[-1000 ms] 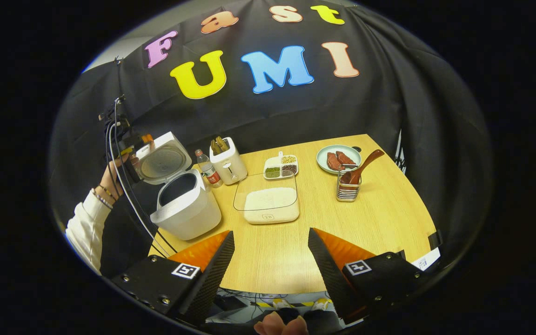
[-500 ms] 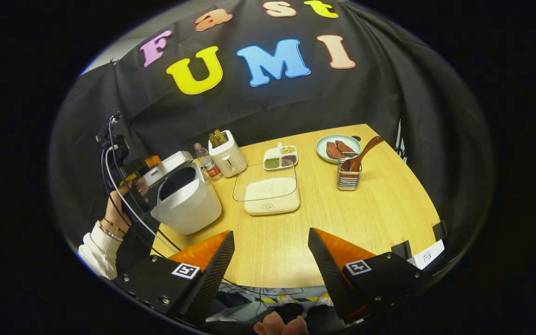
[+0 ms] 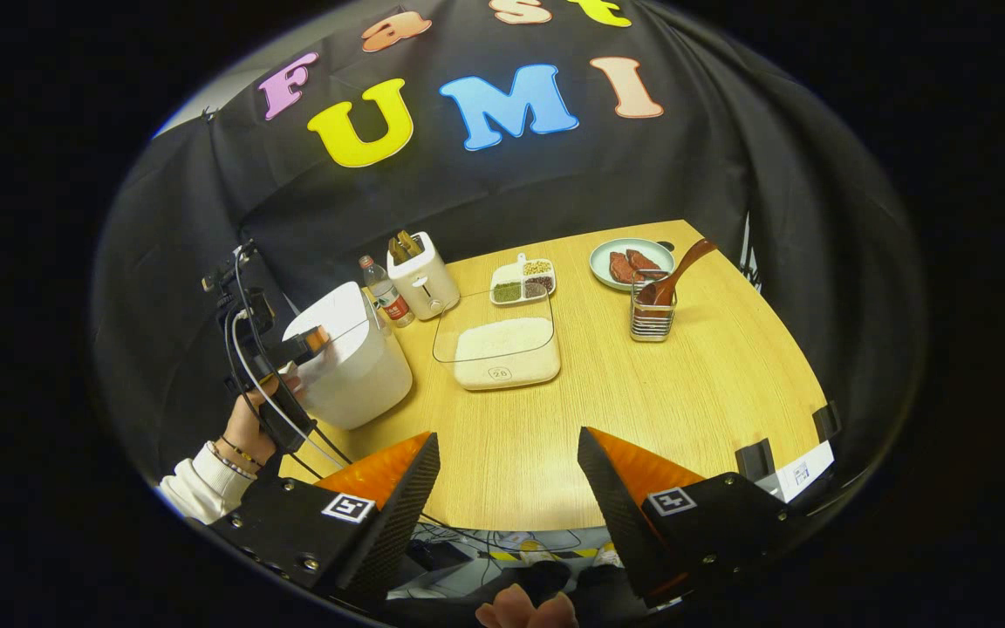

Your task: Close the left gripper, press the button to open the rice cooker; take a wooden spoon from the chopstick holder with the right hand, scoop a spoonful of rice and pour it into the rice cooker, then put the wooden spoon back into the chopstick holder.

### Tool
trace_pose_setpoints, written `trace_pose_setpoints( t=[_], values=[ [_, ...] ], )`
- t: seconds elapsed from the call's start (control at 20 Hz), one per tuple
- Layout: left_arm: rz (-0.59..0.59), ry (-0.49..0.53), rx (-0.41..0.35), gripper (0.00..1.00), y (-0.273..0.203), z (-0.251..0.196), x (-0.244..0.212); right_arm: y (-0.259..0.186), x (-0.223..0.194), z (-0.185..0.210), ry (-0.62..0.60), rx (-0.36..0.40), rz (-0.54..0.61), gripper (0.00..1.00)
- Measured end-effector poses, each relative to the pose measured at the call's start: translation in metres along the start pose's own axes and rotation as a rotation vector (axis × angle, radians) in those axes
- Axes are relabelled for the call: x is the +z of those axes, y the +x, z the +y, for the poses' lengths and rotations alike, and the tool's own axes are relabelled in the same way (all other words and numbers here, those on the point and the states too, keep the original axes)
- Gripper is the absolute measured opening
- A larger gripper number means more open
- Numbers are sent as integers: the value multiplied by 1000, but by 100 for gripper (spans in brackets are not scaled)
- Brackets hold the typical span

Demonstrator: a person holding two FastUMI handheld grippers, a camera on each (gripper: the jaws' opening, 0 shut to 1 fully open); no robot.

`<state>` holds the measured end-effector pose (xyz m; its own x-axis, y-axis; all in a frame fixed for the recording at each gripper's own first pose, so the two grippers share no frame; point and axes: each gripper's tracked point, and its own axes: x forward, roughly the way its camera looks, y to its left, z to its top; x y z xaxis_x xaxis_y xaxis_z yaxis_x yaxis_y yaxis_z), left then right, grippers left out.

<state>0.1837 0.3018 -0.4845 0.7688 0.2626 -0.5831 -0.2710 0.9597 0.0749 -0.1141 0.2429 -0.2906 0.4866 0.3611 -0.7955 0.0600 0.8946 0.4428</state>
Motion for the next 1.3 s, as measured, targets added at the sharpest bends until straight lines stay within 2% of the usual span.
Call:
trace_pose_setpoints(
  t=[0.05,0.1,0.25,0.4,0.5,0.55,0.7,0.8,0.85,0.95,1.0,1.1,1.15,1.2,1.25,1.3],
  values=[
    [-18,9,-11,98,-3,-1,-1,0,-1,1,4,3,2,98],
    [-29,9,-33,95,-6,-4,0,1,0,3,9,8,2,98],
    [-8,-13,-66,100,-3,-3,-3,0,0,7,9,16,-2,98],
    [47,-10,-85,99,-3,-1,2,-1,5,12,15,33,-9,98],
    [105,9,-116,94,-1,-7,1,-2,7,13,3,36,-18,98],
    [113,-12,-131,94,-3,-8,7,-4,9,13,-2,37,-23,98],
    [48,-50,-124,94,-20,1,37,-7,16,10,0,38,-43,98],
    [-1,-56,-136,100,-40,-3,61,-9,18,6,-5,33,-49,98],
    [-25,-57,-149,98,-52,-7,74,-9,19,3,-10,26,-54,98],
    [-76,-59,-166,100,-78,-15,97,-12,31,-5,-17,17,-77,98],
    [-96,-61,-173,100,-92,-18,107,-14,41,-9,-23,11,-92,98],
    [-131,-78,-203,94,-129,-27,125,-23,67,-21,-42,-2,-137,98],
    [-149,-86,-218,97,-149,-32,132,-27,80,-26,-52,-7,-166,98],
    [-169,-93,-225,94,-169,-36,138,-33,95,-30,-64,-11,-198,98],
    [-189,-98,-230,100,-189,-39,144,-40,108,-35,-76,-12,-226,98],
    [-205,-102,-232,94,-210,-41,153,-46,119,-40,-91,-10,-248,98]
  ],
)
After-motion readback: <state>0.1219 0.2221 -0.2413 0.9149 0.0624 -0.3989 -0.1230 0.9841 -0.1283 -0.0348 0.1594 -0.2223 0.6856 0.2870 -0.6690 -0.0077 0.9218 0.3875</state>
